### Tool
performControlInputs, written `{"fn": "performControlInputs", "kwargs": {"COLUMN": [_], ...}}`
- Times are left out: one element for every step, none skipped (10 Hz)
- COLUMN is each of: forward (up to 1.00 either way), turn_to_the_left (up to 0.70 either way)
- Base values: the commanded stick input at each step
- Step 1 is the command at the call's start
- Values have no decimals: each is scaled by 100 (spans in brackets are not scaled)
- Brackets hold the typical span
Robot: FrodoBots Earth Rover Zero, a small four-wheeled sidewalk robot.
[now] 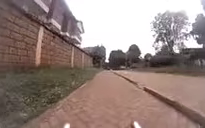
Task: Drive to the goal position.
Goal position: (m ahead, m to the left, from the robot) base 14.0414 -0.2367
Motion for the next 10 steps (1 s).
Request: {"fn": "performControlInputs", "kwargs": {"forward": [50,50,50,50,50,50,50,50,50,50], "turn_to_the_left": [-2,-9,-17,-27,-37,-45,-48,7,9,0]}}
